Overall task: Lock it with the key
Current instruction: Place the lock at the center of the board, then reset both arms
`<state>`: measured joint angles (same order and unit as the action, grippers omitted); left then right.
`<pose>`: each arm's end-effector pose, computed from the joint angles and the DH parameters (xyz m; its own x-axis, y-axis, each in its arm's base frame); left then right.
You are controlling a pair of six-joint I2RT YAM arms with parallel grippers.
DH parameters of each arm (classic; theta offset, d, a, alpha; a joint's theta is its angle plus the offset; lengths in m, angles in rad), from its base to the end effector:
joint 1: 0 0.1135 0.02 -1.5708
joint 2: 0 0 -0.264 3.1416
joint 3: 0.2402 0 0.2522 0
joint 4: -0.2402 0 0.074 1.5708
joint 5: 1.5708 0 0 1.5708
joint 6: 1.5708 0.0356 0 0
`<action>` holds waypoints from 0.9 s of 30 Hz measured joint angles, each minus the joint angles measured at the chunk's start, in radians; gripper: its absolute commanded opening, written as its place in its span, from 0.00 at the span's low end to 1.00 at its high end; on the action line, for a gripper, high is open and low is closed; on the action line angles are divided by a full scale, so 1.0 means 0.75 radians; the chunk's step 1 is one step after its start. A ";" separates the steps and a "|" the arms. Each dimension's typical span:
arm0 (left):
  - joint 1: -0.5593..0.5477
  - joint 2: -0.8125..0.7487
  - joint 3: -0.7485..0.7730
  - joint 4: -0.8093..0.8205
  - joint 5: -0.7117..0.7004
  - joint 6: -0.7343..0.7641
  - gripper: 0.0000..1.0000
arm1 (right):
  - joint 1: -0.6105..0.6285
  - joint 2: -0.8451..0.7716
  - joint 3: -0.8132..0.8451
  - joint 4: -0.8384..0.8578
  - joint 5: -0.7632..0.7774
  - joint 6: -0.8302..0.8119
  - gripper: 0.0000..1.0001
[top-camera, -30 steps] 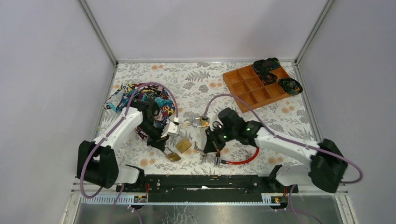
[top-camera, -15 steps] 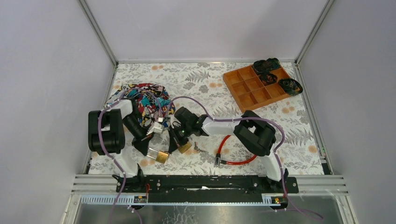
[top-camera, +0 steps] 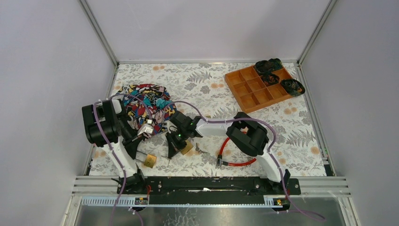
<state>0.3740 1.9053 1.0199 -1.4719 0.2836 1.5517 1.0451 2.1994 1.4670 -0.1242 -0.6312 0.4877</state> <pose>0.2192 0.0753 0.1348 -0.5476 0.8162 -0.1841 0.6472 0.2737 -0.7115 0.2151 0.4126 0.1302 -0.7531 -0.5442 -0.3697 -0.6106 0.3688 0.7008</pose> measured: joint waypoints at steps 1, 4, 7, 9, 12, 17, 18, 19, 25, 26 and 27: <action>-0.005 0.008 0.011 0.048 0.002 -0.027 0.40 | 0.008 0.018 0.026 -0.012 -0.002 -0.013 0.03; -0.003 0.023 0.049 0.144 0.021 -0.079 0.57 | 0.033 0.059 0.090 -0.047 -0.012 -0.045 0.20; 0.001 -0.022 0.054 0.149 0.057 -0.112 0.61 | 0.047 0.062 0.106 -0.075 -0.009 -0.069 0.33; 0.007 -0.072 0.063 0.200 0.098 -0.119 0.65 | 0.048 0.061 0.114 -0.102 -0.004 -0.088 0.39; 0.012 -0.128 0.119 0.315 0.158 -0.157 0.73 | 0.048 0.046 0.160 -0.178 0.049 -0.135 0.51; 0.018 -0.225 0.212 0.437 0.260 -0.182 0.98 | 0.043 -0.050 0.247 -0.318 0.156 -0.222 0.67; 0.018 -0.242 0.219 0.446 0.277 -0.176 0.99 | 0.040 -0.076 0.266 -0.341 0.170 -0.238 0.77; 0.018 -0.268 0.228 0.456 0.304 -0.187 0.99 | 0.035 -0.117 0.284 -0.366 0.191 -0.258 0.97; 0.018 -0.483 0.221 0.632 0.506 -0.421 0.99 | -0.146 -0.517 0.185 -0.390 0.304 -0.314 1.00; 0.017 -0.534 0.202 0.685 0.543 -0.480 0.99 | -0.215 -0.610 0.121 -0.371 0.329 -0.313 1.00; 0.012 -0.600 0.166 0.764 0.584 -0.565 0.99 | -0.371 -0.797 -0.036 -0.318 0.373 -0.307 1.00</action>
<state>0.3828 1.4555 1.1442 -0.8986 0.7219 1.1282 0.7666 1.6020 1.4399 -0.3626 -0.3511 0.2577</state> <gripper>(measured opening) 0.984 0.993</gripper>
